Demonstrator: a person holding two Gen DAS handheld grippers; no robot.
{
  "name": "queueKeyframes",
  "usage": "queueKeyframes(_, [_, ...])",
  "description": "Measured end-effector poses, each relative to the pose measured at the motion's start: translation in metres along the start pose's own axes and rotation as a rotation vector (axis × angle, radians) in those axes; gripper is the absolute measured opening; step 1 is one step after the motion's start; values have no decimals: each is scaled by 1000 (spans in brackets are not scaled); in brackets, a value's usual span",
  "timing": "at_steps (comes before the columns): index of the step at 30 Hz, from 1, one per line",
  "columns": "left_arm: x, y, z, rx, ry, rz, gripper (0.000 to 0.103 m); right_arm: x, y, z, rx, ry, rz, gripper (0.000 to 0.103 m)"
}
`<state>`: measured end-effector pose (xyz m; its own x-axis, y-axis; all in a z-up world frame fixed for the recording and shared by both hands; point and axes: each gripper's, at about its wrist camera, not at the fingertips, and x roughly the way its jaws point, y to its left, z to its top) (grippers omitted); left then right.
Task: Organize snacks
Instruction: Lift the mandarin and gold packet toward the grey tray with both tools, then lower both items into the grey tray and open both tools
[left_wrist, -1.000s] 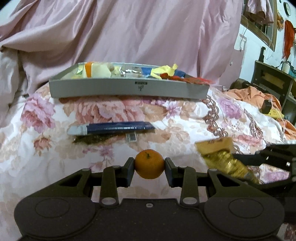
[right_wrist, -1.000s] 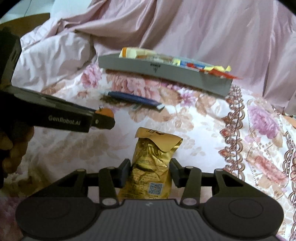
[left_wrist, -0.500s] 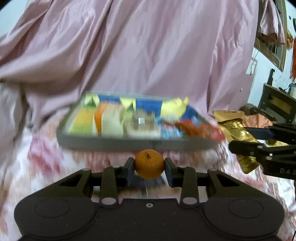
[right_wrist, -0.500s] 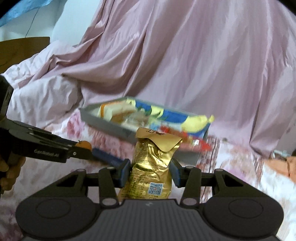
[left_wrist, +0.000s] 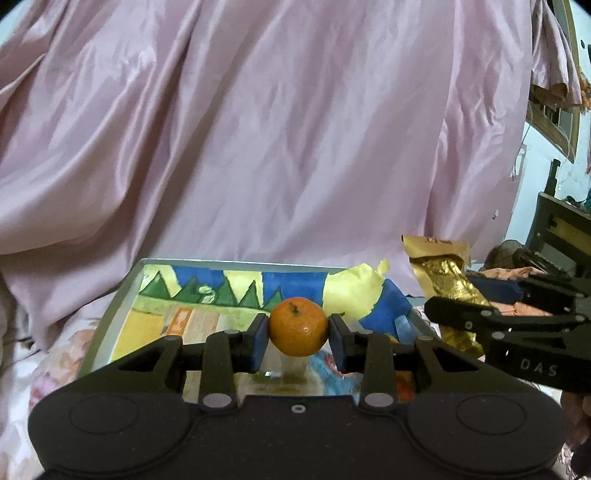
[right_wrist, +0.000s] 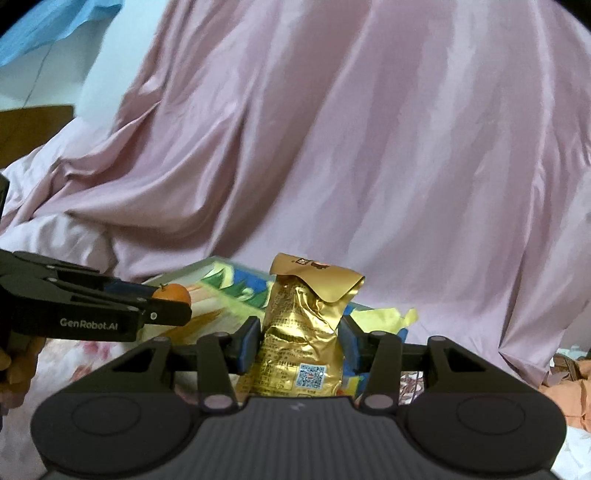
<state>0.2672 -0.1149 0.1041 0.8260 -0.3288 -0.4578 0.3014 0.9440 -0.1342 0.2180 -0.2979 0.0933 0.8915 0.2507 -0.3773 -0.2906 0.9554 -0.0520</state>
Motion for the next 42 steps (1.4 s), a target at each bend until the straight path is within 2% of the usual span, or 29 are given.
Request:
queueKeyframes(10, [44, -2, -2, -8, 26, -14, 37, 38, -22, -16, 57, 31, -15, 51])
queueKeyframes(20, [65, -7, -16, -1, 59, -23, 37, 67, -24, -24, 77, 75, -3, 51])
queueKeyframes(35, [67, -16, -17, -20, 65, -19, 39, 60, -24, -35, 74, 86, -8, 53])
queueKeyframes(39, [61, -16, -13, -45, 51, -17, 52, 59, -25, -35, 67, 80, -22, 55])
queueKeyframes(42, [53, -17, -10, -61, 31, -9, 64, 54, -27, -34, 67, 65, -30, 62])
